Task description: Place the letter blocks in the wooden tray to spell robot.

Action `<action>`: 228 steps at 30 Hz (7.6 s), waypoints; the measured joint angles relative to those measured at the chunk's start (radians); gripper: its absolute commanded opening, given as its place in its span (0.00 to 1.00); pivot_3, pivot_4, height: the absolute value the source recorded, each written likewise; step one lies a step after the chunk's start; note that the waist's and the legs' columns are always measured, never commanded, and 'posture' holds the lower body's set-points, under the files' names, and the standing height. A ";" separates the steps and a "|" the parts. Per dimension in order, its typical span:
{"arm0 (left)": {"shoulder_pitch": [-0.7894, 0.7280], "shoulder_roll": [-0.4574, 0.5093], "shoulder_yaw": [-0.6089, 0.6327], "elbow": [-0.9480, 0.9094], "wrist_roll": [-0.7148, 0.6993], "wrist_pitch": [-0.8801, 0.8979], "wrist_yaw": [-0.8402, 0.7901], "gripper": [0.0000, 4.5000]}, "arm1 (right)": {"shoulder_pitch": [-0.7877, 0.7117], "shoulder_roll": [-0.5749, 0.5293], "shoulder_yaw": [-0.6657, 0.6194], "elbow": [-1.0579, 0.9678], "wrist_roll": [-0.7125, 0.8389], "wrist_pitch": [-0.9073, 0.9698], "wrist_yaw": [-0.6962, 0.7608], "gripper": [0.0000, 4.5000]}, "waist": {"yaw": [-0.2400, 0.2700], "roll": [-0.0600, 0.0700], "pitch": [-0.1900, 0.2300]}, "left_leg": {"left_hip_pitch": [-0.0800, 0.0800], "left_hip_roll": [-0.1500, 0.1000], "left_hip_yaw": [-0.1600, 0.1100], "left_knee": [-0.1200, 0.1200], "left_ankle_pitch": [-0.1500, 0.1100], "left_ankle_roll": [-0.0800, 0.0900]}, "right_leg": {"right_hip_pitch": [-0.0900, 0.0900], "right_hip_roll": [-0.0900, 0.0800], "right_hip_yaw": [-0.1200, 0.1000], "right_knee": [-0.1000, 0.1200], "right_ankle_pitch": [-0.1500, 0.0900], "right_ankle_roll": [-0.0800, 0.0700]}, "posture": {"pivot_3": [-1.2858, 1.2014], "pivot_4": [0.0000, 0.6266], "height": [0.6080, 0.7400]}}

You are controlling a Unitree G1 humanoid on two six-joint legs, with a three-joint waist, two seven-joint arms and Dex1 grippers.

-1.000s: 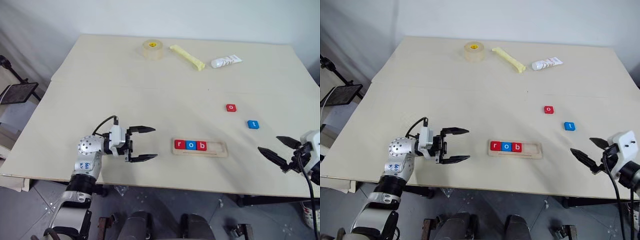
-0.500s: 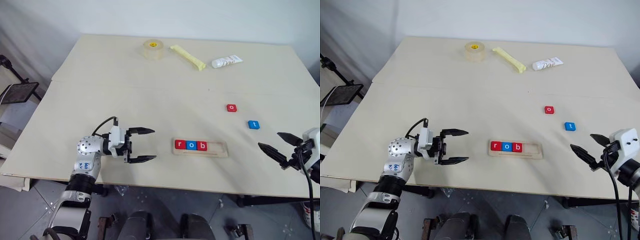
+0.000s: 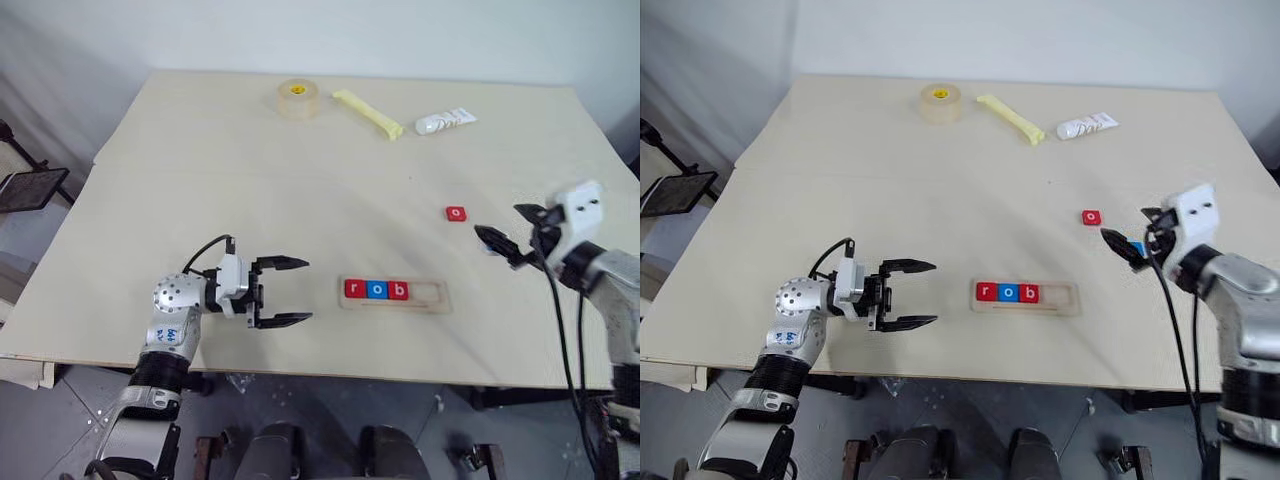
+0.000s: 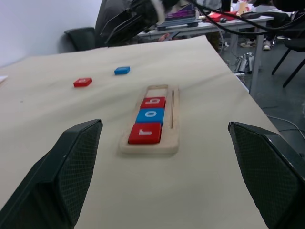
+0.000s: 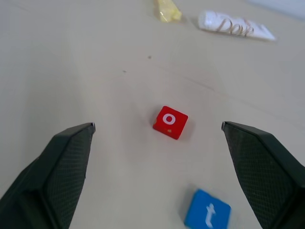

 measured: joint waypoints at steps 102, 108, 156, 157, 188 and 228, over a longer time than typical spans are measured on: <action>0.043 -0.031 -0.016 -0.062 -0.003 -0.012 -0.018 1.00 | 0.021 -0.383 0.323 0.280 -0.187 -0.454 0.692 0.99 | 0.001 0.001 0.001 | 0.000 0.001 0.001 0.001 0.000 0.001 | 0.002 0.000 0.000 -0.004 0.000 0.000 | 0.52 0.24 1.00; 0.057 -0.028 -0.016 -0.089 -0.003 -0.011 -0.010 1.00 | -0.047 -0.356 0.354 0.396 -0.221 -0.521 0.732 0.99 | 0.001 0.001 0.001 | 0.000 0.001 0.001 0.001 0.000 0.001 | 0.003 0.000 0.000 -0.004 0.000 0.000 | 0.52 0.24 1.00; 0.077 -0.054 -0.031 -0.092 0.004 -0.014 0.079 1.00 | -0.191 -0.235 0.552 -0.034 -0.269 -0.076 0.746 0.32 | 0.020 0.001 0.001 | -0.001 0.000 0.000 0.002 0.000 0.000 | 0.001 0.000 0.000 -0.004 0.000 0.000 | 0.52 0.24 1.00; 0.078 -0.054 -0.032 -0.092 0.004 -0.014 0.081 1.00 | -0.191 -0.233 0.553 -0.028 -0.272 -0.077 0.746 0.32 | 0.020 0.001 0.001 | -0.001 0.000 0.000 0.002 0.000 0.000 | 0.001 0.000 0.000 -0.003 0.000 0.000 | 0.52 0.24 1.00; 0.060 -0.058 -0.042 -0.073 0.010 -0.018 0.071 1.00 | -0.092 -0.268 0.424 -0.182 -0.205 0.018 0.699 0.99 | 0.022 0.001 0.001 | -0.001 0.000 0.000 0.002 0.000 0.000 | 0.001 0.000 0.000 -0.003 0.000 0.000 | 0.52 0.24 1.00; 0.052 -0.058 -0.042 -0.066 0.010 -0.006 0.071 1.00 | -0.102 -0.212 0.459 -0.024 -0.168 -0.082 0.664 0.01 | 0.021 0.001 0.002 | -0.001 0.000 0.000 0.002 0.000 0.000 | 0.001 0.000 0.000 -0.003 0.000 0.000 | 0.52 0.24 1.00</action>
